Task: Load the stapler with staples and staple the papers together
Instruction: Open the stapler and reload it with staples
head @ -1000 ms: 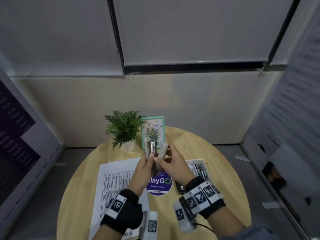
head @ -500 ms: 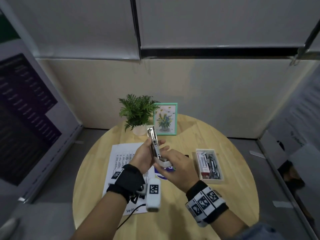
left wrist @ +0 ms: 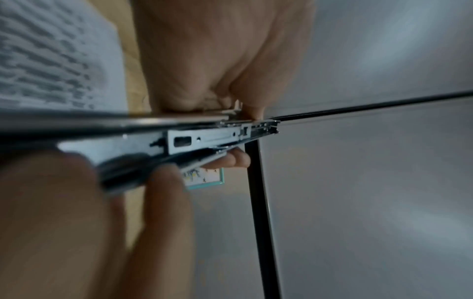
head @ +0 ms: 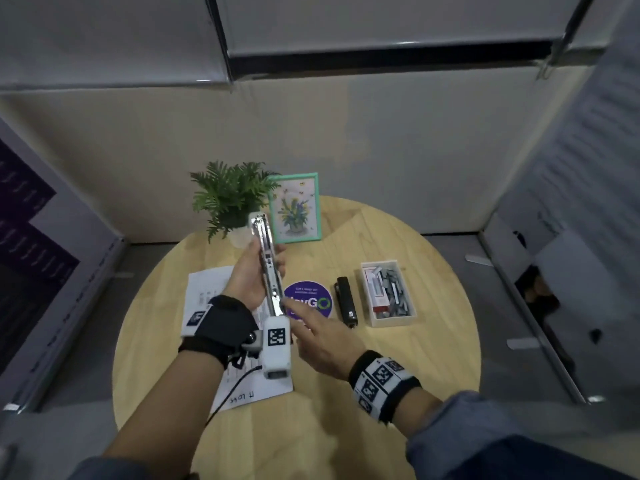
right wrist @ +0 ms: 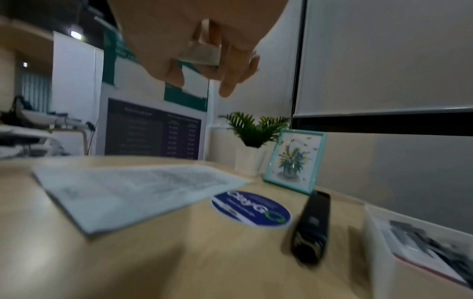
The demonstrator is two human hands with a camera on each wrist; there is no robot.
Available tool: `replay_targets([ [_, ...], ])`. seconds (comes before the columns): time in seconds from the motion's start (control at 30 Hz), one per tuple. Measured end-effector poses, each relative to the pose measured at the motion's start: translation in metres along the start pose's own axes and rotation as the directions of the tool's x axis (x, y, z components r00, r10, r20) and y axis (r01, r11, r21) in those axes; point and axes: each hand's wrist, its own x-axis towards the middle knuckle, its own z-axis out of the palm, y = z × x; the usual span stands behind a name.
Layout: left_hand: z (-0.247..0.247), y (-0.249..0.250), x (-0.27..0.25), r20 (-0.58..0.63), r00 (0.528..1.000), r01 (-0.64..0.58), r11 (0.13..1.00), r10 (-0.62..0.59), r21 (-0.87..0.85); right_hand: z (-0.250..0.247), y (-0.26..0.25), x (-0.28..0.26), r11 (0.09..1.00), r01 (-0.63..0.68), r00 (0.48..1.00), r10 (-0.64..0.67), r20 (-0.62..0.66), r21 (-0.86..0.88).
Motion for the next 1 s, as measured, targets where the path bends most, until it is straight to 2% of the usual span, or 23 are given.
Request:
replay_targets([
  [0.03, 0.002, 0.001, 0.001, -0.003, 1.0, -0.028, 1.0, 0.028, 0.002, 0.003, 0.007, -0.006, 0.999, -0.021, 0.997, 0.024, 0.068, -0.05],
  [0.1, 0.003, 0.002, 0.003, -0.005, 0.998, -0.059, 0.997, 0.059, -0.042, 0.002, 0.027, -0.018, 0.981, -0.169, 0.981, 0.177, 0.082, -0.1],
  [0.13, 0.002, 0.003, 0.003, -0.006, 0.998, -0.068, 0.996, 0.068, -0.056, -0.002, 0.039, -0.021, 0.951, -0.294, 0.953, 0.3, 0.053, -0.091],
  [0.17, 0.001, 0.002, 0.003, -0.008, 0.998, -0.067, 0.996, 0.067, -0.052, -0.007, 0.053, -0.025, 0.885, -0.457, 0.887, 0.461, 0.03, -0.088],
  [0.2, 0.0, -0.001, 0.003, -0.009, 0.998, -0.066, 0.997, 0.066, -0.035, -0.013, 0.069, -0.028, 0.773, -0.625, 0.774, 0.631, 0.038, -0.109],
  [0.23, -0.001, -0.004, 0.003, -0.011, 0.998, -0.067, 0.998, 0.067, -0.01, -0.019, 0.086, -0.031, 0.623, -0.77, 0.622, 0.781, 0.058, -0.136],
  [0.27, -0.003, -0.009, 0.003, -0.012, 0.997, -0.07, 0.997, 0.071, 0.021, -0.025, 0.101, -0.034, 0.479, -0.862, 0.473, 0.878, 0.076, -0.166],
  [0.3, -0.003, -0.013, 0.003, -0.014, 0.997, -0.072, 0.996, 0.073, 0.056, -0.031, 0.114, -0.037, 0.375, -0.908, 0.366, 0.927, 0.08, -0.19],
  [0.33, -0.003, -0.018, 0.003, -0.017, 0.997, -0.069, 0.994, 0.071, 0.087, -0.035, 0.125, -0.039, 0.321, -0.922, 0.31, 0.947, 0.083, -0.218],
  [0.37, -0.002, -0.022, 0.002, -0.019, 0.998, -0.062, 0.992, 0.064, 0.108, -0.036, 0.133, -0.04, 0.303, -0.919, 0.286, 0.953, 0.105, -0.251],
  [0.47, -0.001, -0.034, 0.003, -0.012, 0.999, -0.035, 0.992, 0.037, 0.121, -0.033, 0.152, -0.037, 0.304, -0.885, 0.257, 0.951, 0.175, -0.353],
  [0.63, -0.001, -0.051, 0.003, -0.012, 1.0, 0.002, 0.988, -0.001, 0.153, -0.022, 0.166, -0.029, 0.284, -0.88, 0.207, 0.951, 0.23, -0.381],
  [0.8, -0.004, -0.058, 0.007, -0.03, 0.999, 0.02, 0.979, -0.014, 0.203, -0.018, 0.17, -0.026, 0.301, -0.86, 0.21, 0.944, 0.253, -0.412],
  [1.0, -0.002, -0.062, 0.011, -0.031, 0.999, 0.027, 0.982, -0.022, 0.187, -0.014, 0.172, -0.028, 0.264, -0.909, 0.204, 0.957, 0.207, -0.322],
])
